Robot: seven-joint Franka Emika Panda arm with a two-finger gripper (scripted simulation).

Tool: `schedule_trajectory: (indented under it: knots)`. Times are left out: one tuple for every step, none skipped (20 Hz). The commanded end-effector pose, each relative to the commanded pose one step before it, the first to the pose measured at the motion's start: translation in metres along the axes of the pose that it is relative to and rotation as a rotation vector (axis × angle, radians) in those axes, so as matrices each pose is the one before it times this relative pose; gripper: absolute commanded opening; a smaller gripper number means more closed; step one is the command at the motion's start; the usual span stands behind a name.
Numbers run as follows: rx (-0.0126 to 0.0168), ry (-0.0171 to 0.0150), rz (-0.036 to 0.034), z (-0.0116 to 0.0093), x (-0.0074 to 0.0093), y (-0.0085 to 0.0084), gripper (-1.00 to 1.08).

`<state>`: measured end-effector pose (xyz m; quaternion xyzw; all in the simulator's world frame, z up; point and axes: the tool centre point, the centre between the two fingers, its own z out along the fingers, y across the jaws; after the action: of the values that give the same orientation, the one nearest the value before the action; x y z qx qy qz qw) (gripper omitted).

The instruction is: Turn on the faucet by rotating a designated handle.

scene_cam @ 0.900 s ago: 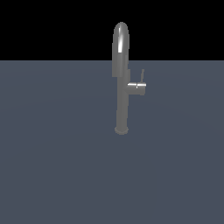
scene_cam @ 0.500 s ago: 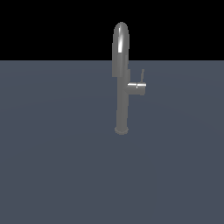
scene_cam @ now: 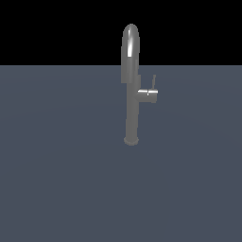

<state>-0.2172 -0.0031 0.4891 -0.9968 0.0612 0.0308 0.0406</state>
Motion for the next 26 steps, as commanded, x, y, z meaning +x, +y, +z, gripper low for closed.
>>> schedule_trajectory:
  knots:
    - [0.03266,-0.03002,0.03439,0.00007,0.01127,-0.00049,-1.0]
    - [0.01518,-0.01372,0.01574,-0.00008,0.00516,-0.00029,-1.0]
    - [0.01611,-0.01454,0.01668,-0.00009,0.00547,-0.0003,-1.0]
    - [0.01649,-0.01487,0.01707,-0.00009,0.0056,-0.00031,-1.0]
    - [0.01664,-0.01499,0.0172,-0.0001,0.00565,-0.00031,-1.0]
    - [0.0168,-0.01512,0.01734,-0.0001,0.0057,-0.00031,-1.0]
    - [0.01695,-0.01524,0.01747,-0.00011,0.00574,-0.00032,-1.0]
    - [0.01711,-0.01536,0.0176,-0.00012,0.00579,-0.00032,-1.0]
    - [0.01726,-0.01547,0.01773,-0.00012,0.00584,-0.00032,-1.0]
    - [0.01741,-0.01559,0.01786,-0.00013,0.00588,-0.00032,-1.0]
    - [0.01756,-0.01571,0.01798,-0.00014,0.00593,-0.00032,-1.0]
    - [0.01771,-0.01582,0.0181,-0.00014,0.00597,-0.00033,-1.0]
    - [0.01786,-0.01593,0.01821,-0.00015,0.00601,-0.00033,-1.0]
    - [0.01801,-0.01605,0.01833,-0.00015,0.00605,-0.00033,-1.0]
    - [0.01816,-0.01617,0.01844,-0.00016,0.00609,-0.00033,-1.0]
    - [0.01832,-0.01629,0.01857,-0.00017,0.00614,-0.00033,-1.0]
    - [0.01847,-0.01641,0.01868,-0.00017,0.00618,-0.00033,-1.0]
    - [0.01863,-0.01654,0.0188,-0.00018,0.00622,-0.00033,-1.0]
    - [0.0188,-0.01668,0.01893,-0.00019,0.00627,-0.00033,-1.0]
    - [0.01897,-0.01682,0.01907,-0.00019,0.00632,-0.00033,-1.0]
    - [0.01915,-0.01697,0.01922,-0.0002,0.00637,-0.00033,-1.0]
    - [0.01935,-0.01714,0.01937,-0.0002,0.00642,-0.00033,-1.0]
    - [0.01955,-0.01732,0.01955,-0.00021,0.00648,-0.00032,-1.0]
    - [0.01978,-0.01752,0.01974,-0.00022,0.00655,-0.00032,-1.0]
    - [0.02002,-0.01772,0.01994,-0.00022,0.00661,-0.00032,-1.0]
    - [0.02028,-0.01796,0.02018,-0.00023,0.00669,-0.00032,-1.0]
